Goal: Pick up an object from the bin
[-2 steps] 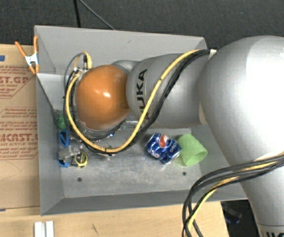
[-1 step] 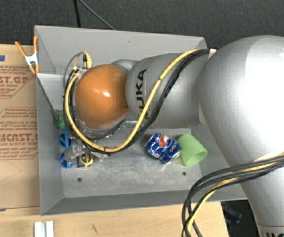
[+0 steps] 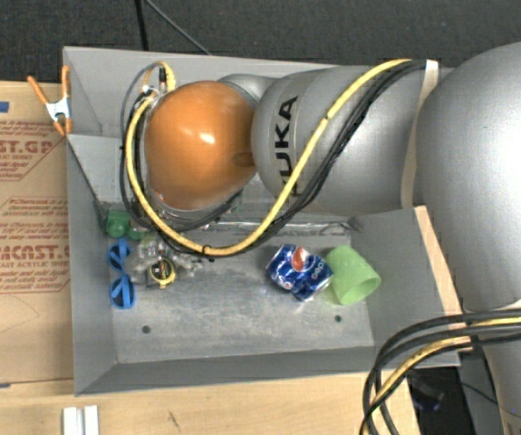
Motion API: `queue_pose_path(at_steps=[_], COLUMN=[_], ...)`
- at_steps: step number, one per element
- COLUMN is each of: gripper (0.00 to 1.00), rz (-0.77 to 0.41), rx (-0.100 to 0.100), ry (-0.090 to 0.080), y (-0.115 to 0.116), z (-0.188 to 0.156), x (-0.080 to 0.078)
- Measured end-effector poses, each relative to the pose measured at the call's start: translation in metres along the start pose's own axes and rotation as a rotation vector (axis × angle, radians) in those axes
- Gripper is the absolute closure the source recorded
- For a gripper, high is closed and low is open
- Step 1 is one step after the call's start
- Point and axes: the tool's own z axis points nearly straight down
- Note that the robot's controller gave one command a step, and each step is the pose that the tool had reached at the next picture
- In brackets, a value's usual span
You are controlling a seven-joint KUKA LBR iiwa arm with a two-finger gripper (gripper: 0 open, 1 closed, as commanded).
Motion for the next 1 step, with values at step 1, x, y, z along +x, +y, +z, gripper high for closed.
queue_pose_path(at_steps=[1], gripper=[1.00], rz=[0.002], rx=[-0.005], ry=[0.002], y=[-0.0003], z=[-0.0165], x=[-0.0014])
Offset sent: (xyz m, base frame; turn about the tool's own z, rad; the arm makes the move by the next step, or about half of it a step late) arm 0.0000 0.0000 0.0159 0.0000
